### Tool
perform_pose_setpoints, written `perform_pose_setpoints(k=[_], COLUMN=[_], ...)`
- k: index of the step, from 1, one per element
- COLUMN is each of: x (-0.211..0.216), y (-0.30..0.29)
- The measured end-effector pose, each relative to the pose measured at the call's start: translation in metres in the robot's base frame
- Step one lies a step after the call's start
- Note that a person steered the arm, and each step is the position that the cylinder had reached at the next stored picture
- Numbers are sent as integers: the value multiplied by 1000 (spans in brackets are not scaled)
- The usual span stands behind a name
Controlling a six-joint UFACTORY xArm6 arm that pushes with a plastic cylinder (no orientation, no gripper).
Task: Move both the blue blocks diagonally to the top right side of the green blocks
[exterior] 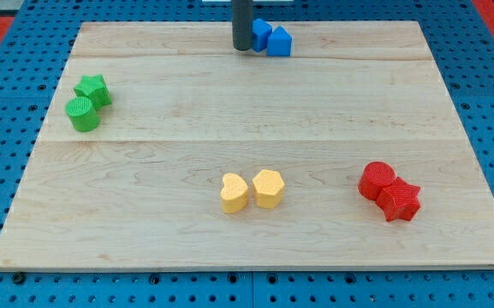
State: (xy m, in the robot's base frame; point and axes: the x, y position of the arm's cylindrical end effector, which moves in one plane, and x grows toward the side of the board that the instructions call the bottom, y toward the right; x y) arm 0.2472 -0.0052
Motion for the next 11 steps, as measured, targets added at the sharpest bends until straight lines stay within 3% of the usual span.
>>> perform_pose_setpoints(k=[3, 5, 9, 11], x=[4, -53, -48, -14], y=[-6, -73, 45, 83])
